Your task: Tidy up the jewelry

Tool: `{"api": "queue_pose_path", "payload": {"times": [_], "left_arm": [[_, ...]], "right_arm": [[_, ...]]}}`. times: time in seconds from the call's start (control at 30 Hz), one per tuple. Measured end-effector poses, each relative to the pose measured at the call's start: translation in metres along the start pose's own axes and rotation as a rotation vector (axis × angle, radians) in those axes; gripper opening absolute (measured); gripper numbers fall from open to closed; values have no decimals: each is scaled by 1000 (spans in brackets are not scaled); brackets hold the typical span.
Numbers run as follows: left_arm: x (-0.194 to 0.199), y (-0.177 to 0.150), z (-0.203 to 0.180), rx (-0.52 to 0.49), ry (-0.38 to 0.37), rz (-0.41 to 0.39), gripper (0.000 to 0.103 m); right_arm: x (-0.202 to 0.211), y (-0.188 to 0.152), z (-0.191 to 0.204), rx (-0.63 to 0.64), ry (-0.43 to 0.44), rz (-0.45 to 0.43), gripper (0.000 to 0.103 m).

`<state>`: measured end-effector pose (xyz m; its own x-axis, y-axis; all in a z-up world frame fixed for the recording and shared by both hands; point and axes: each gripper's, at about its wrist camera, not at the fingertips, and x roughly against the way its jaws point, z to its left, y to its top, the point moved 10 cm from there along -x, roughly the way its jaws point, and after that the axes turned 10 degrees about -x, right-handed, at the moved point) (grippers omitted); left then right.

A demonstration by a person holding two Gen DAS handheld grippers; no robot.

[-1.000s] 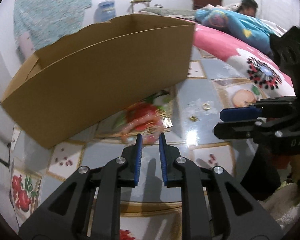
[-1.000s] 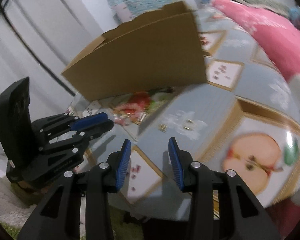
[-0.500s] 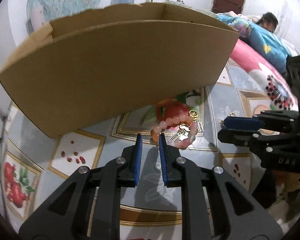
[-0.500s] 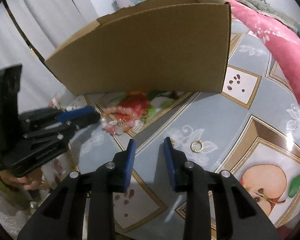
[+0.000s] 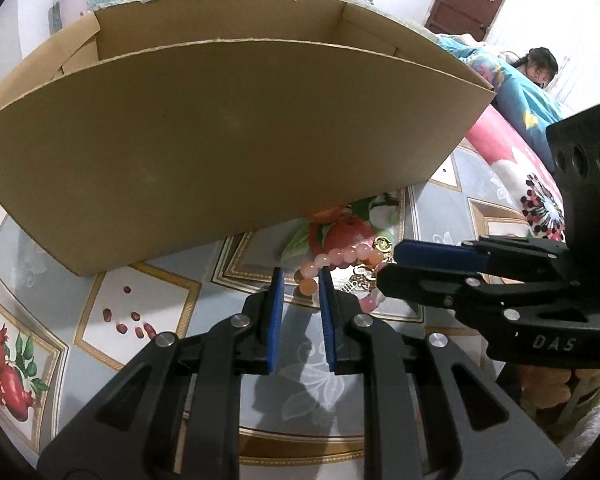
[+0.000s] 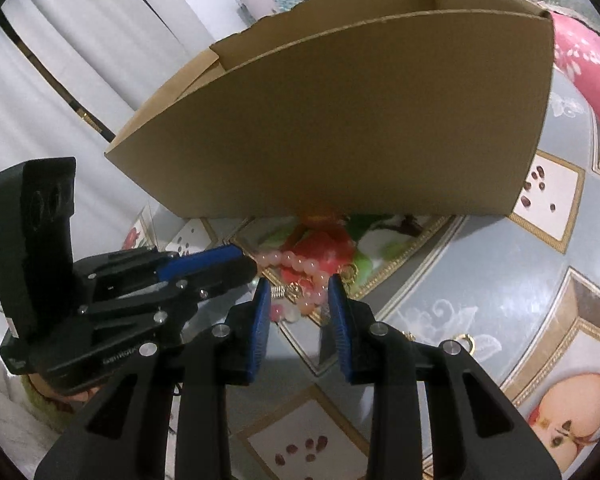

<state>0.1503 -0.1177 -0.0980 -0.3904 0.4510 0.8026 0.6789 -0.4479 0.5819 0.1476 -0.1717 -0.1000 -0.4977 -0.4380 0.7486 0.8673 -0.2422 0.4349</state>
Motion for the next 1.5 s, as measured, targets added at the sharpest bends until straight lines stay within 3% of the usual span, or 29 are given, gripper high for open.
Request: {"api": "queue_pose_path", "payload": {"times": [0.17,0.27,0.3,0.33,0.4,0.47,0.83,1.27,1.4,1.5], "left_arm": [[-5,-1,-3,-22,-8,25,24],[-6,-1,-8,-62,24,29,24],[-6,-1,-9,-69,33,29,24],[-6,-1,-9,-72,40,27,23],[-6,-1,-10,-77,48,23,11],[-6,-1,-11,-78,50,18,9],[18,11,-22,-84,-16,-105,8],[50,57,-62,-165,-66,-212,8],[77,58,-52,-128,-51,-234,8],[91,46,-27,-45,-25,-225,8]], "right_arm": [[-12,1,3,25,-40,11,26],[-15,-1,2,41,-71,15,20],[-15,-1,2,44,-77,13,13],[-16,-2,2,45,-81,12,8],[-16,-2,1,41,-77,6,8],[-15,-1,2,45,-78,-6,3],[7,6,5,55,-95,-75,2],[81,-1,-19,-54,-102,-244,2],[93,-11,-25,-67,-88,-261,2],[91,-14,-25,-75,-67,-257,2]]}}
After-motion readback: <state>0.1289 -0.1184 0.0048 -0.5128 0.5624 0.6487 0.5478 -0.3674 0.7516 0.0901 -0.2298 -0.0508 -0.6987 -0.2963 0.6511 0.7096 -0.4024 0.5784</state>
